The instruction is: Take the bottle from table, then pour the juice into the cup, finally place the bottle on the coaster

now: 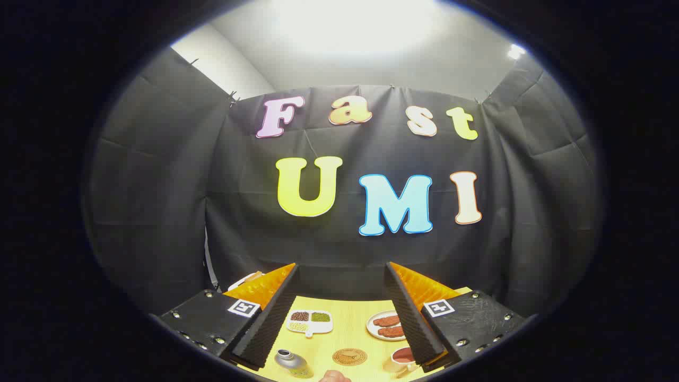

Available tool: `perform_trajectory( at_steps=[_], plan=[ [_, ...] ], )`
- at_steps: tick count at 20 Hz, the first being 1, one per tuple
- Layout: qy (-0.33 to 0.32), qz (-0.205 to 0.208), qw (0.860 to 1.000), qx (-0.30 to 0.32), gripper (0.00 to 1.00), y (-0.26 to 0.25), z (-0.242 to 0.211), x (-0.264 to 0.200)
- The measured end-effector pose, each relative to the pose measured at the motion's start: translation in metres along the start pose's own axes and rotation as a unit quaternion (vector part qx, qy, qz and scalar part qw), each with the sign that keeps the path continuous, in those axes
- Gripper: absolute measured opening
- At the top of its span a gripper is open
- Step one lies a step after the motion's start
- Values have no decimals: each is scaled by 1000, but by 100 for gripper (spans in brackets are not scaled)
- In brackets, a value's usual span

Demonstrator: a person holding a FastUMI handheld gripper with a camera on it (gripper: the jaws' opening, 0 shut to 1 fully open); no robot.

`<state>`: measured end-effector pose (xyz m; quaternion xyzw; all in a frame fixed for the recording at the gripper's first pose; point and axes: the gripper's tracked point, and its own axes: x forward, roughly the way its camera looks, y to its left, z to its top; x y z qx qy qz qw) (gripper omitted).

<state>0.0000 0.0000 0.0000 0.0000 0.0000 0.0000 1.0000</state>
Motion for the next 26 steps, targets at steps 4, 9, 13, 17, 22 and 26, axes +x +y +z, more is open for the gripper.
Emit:
perform_trajectory(
  at_steps=[4, 9, 13, 17, 22, 26],
  plan=[
    [0, 6, 1000, 8, 97, 10, -6, 6],
    [-2, 3, 1000, 3, 97, 21, -13, 7],
    [-4, 5, 1000, -1, 97, 31, -8, 8],
    [-1, 12, 1000, 10, 97, 46, -26, 10],
    [13, -10, 1000, -6, 97, 56, -79, 14],
    [16, -13, 999, 25, 97, 70, -123, 13]
  ],
)
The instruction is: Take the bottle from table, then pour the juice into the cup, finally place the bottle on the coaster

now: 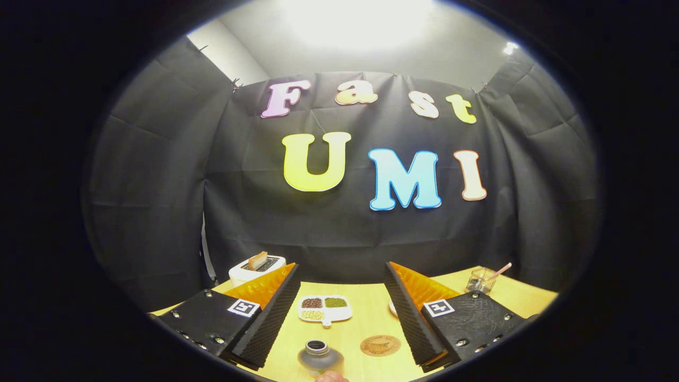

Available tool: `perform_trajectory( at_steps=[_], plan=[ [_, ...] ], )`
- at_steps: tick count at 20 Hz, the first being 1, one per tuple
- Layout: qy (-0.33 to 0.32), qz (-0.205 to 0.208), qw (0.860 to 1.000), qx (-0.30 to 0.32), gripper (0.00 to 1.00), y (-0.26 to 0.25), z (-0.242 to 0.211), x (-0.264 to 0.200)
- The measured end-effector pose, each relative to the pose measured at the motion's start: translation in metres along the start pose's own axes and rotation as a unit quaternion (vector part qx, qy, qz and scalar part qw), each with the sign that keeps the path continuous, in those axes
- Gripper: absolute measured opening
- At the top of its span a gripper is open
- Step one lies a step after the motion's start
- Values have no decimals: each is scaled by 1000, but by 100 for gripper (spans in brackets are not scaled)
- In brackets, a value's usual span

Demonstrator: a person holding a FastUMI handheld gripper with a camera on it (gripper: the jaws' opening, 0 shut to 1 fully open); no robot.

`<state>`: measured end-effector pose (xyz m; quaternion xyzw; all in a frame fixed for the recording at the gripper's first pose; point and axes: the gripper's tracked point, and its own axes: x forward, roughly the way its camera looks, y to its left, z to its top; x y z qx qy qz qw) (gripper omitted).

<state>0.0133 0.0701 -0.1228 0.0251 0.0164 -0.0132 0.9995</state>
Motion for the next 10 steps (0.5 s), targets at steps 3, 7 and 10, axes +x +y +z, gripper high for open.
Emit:
perform_trajectory(
  at_steps=[3, 7, 10],
  plan=[
    [6, 2, 1000, 13, 97, 7, -26, -3],
    [14, -16, 1000, -16, 97, 6, -60, -5],
    [30, -10, 999, -23, 97, 13, -88, -1]
  ],
)
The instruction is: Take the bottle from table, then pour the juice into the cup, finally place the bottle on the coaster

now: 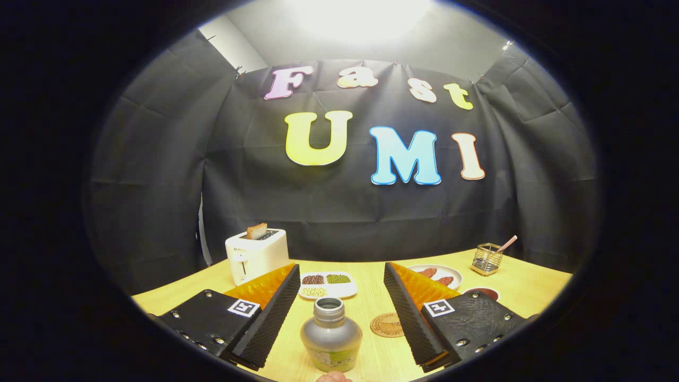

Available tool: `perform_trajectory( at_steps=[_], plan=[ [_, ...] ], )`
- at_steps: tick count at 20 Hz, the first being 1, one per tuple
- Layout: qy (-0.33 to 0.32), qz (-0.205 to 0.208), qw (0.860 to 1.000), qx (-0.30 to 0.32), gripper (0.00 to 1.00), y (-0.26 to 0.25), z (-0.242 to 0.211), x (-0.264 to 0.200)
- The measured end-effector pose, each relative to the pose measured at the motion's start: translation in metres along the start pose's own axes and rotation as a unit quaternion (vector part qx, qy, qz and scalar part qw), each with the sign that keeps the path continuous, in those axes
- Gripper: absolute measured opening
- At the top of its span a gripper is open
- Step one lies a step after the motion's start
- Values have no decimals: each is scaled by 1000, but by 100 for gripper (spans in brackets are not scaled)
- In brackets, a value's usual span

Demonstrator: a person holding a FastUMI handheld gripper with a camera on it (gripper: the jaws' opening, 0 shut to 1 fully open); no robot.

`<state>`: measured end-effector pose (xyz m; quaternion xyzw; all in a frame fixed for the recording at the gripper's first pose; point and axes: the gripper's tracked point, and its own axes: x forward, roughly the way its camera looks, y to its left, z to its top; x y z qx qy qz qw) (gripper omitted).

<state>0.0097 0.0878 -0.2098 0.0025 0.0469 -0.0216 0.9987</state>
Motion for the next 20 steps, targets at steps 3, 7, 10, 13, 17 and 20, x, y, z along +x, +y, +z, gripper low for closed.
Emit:
perform_trajectory(
  at_steps=[3, 7, 10, 13, 17, 20],
  plan=[
    [15, 7, 1000, -2, 97, 5, -23, 3],
    [27, 9, 999, -22, 97, 5, -51, 5],
    [40, 10, 999, -24, 97, 3, -69, 6],
    [38, 17, 999, -19, 97, 5, -77, 6],
    [49, 16, 998, -20, 97, 5, -91, 8],
    [59, 10, 998, -32, 97, 5, -101, 10]
  ],
)
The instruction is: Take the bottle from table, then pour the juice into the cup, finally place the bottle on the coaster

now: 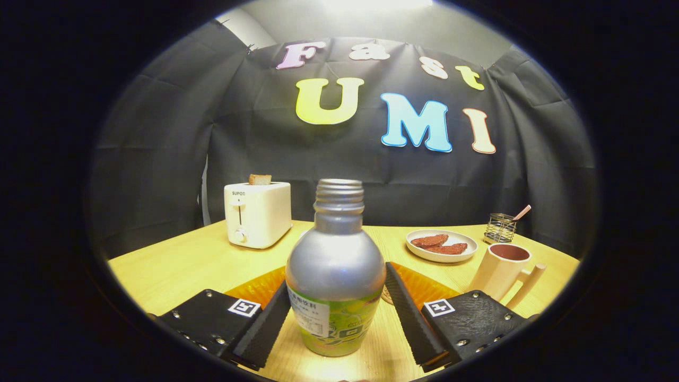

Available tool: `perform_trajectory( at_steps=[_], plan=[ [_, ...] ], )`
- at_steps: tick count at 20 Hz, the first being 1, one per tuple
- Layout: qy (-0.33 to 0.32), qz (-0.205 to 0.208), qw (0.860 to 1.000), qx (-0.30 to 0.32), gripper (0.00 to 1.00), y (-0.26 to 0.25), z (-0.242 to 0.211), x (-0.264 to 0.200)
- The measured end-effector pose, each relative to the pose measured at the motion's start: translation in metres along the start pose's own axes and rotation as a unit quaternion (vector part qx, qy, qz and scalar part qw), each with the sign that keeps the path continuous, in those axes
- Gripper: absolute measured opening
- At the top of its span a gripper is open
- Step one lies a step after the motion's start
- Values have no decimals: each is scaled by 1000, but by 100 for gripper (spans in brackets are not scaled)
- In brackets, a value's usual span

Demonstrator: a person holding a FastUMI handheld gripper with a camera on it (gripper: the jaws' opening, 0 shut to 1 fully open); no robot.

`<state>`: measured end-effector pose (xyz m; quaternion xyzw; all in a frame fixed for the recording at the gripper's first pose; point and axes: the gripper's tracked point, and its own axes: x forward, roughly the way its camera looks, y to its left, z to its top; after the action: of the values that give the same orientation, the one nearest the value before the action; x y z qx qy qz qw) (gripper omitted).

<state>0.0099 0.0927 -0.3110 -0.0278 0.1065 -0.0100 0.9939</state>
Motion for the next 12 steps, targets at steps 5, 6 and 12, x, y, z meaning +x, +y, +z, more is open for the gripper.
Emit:
perform_trajectory(
  at_steps=[5, 6, 12],
  plan=[
    [2, 0, 1000, 2, 79, -8, 3, -4],
    [-1, 3, 1000, 13, 79, -9, 6, -5],
    [-11, 15, 994, 110, 78, -36, 33, -3]
  ],
)
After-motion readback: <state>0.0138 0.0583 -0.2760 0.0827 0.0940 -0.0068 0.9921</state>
